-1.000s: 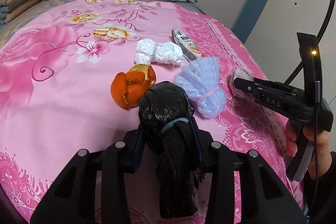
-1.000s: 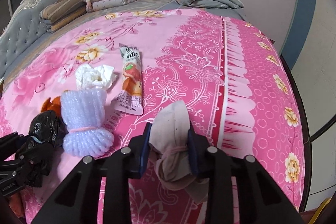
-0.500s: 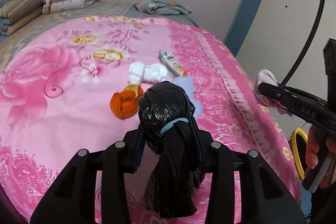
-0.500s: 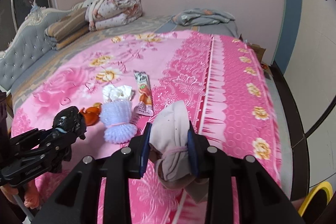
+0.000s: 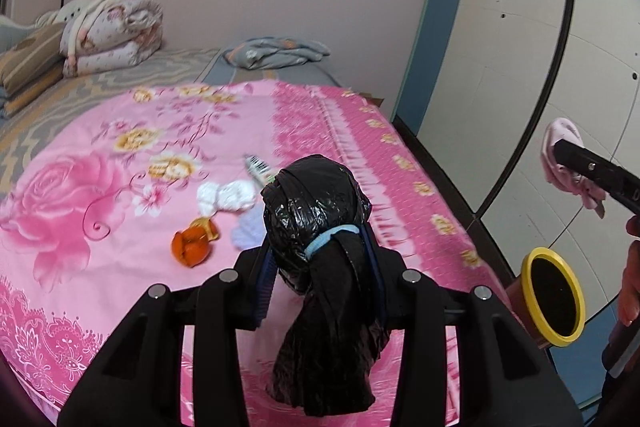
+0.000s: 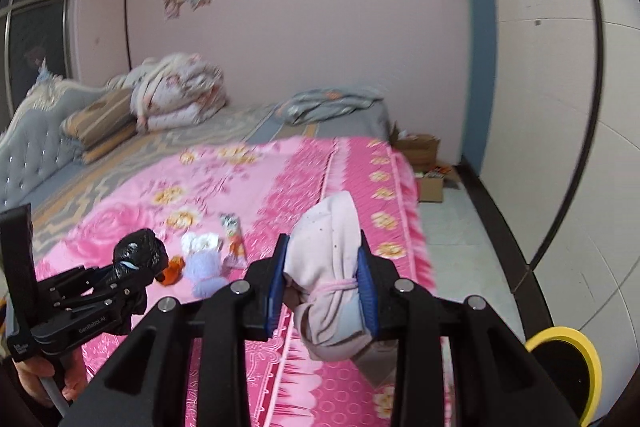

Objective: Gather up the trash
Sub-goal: 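Carry the black bag and pink cloth bundle over the bin with both tools, then open both tools to drop the black bag and cloth into the bin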

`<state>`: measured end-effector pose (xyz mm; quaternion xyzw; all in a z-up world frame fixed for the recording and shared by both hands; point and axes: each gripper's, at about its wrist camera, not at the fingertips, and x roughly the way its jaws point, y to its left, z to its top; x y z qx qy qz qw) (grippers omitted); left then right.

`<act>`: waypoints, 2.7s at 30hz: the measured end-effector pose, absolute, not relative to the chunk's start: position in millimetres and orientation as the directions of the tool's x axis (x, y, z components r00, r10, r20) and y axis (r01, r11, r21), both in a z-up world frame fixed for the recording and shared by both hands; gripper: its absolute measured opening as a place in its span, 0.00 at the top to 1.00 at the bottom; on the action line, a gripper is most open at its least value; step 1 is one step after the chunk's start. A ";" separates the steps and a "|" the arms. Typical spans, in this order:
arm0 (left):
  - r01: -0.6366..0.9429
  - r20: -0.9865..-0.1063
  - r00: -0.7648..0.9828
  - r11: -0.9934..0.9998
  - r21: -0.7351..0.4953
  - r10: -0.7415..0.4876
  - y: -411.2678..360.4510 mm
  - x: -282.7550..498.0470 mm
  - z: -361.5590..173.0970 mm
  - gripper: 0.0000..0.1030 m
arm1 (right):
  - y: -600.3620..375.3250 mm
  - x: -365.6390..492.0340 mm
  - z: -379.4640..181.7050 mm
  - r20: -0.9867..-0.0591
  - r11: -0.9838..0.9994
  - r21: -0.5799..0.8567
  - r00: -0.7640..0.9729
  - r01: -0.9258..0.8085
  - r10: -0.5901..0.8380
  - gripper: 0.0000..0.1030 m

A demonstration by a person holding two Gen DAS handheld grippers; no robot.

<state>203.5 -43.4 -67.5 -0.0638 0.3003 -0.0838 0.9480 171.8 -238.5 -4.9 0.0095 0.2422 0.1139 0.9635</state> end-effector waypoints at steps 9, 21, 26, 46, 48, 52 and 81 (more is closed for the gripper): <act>0.210 -0.526 0.812 0.967 -0.143 -0.254 -105.2 193.9 -29.3 0.64 | -301.9 135.9 28.5 -0.404 0.987 0.116 0.902 -0.115 0.152 0.71; 0.326 -0.522 0.775 0.933 -0.152 -0.356 -179.2 204.1 -4.8 0.64 | -385.0 113.2 48.8 -0.363 0.988 0.153 0.932 0.039 0.020 0.71; 0.379 -0.525 0.754 0.914 -0.142 -0.395 -215.0 209.6 3.7 0.64 | -414.7 105.3 49.8 -0.359 0.982 0.164 0.933 0.095 -0.030 0.71; 0.580 -0.567 0.627 0.806 -0.118 -0.535 -372.9 221.6 -5.2 0.64 | -529.8 86.3 26.8 -0.386 0.930 0.203 0.898 0.307 -0.213 0.71; 0.596 -0.573 0.612 0.794 -0.119 -0.545 -386.8 221.5 -10.5 0.64 | -537.1 85.4 20.9 -0.395 0.924 0.206 0.891 0.322 -0.222 0.71; 0.621 -0.589 0.582 0.774 -0.123 -0.560 -413.2 222.5 -22.9 0.64 | -549.4 83.9 10.6 -0.412 0.915 0.208 0.880 0.345 -0.238 0.71; 0.680 -0.730 0.390 0.710 -0.181 -0.561 -510.8 243.4 -138.5 0.63 | -614.4 113.6 -92.9 -0.564 0.859 0.263 0.792 0.440 -0.233 0.71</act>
